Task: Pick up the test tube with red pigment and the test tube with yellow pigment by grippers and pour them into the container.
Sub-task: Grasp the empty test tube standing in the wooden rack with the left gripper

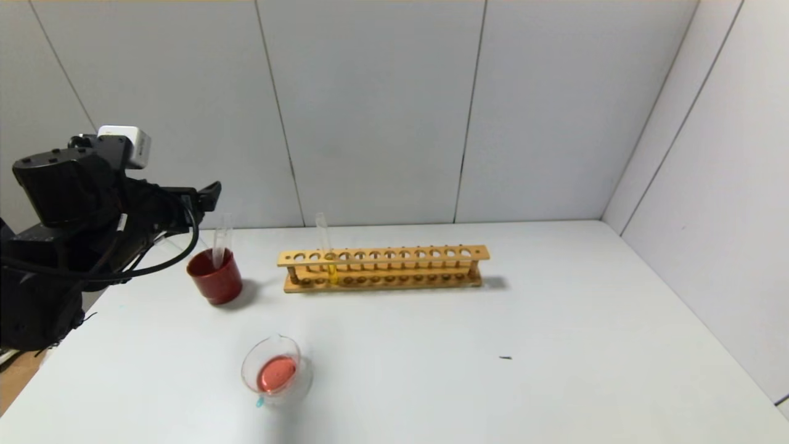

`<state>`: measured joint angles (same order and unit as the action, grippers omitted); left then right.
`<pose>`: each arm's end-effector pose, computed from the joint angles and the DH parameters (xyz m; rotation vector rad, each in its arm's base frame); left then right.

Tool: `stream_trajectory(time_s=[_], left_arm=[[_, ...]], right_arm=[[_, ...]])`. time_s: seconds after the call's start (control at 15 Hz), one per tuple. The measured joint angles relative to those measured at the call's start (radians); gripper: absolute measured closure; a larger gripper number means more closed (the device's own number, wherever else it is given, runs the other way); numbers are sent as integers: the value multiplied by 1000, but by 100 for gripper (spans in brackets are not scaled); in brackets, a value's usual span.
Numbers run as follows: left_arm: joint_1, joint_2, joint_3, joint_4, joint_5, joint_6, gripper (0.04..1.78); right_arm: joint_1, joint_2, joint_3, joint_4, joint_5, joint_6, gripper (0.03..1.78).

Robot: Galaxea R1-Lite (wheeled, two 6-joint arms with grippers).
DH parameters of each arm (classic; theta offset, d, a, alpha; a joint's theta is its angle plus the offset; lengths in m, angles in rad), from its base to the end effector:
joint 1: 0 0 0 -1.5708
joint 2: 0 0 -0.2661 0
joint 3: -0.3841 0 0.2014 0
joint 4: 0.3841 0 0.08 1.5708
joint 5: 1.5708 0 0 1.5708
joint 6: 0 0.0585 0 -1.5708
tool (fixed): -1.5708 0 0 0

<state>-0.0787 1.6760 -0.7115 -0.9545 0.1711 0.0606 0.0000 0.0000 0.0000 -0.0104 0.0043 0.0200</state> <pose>0.3338 -0.0163 0.1528 0.0618 0.0127 0.0921 0.0591 0.0003 0.0769 0.0200 -0.0104 0.0044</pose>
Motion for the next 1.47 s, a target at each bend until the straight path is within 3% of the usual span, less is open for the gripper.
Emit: stream_trajectory(time_s=[0.4,0.67,1.0,1.47], left_arm=[[-275,-106,115,1,98,-77,7],[-399,-85,131,-24,129,-120,7],[-447,38,126,-141,133,-113,7],[-425,275,39,-239,131,-105,7]], right_arm=[[0,0,0,0,0,0,10],[0,0,0,0,0,0,10],[0,0,0,0,0,0,10],[0,0,0,0,0,0,10]])
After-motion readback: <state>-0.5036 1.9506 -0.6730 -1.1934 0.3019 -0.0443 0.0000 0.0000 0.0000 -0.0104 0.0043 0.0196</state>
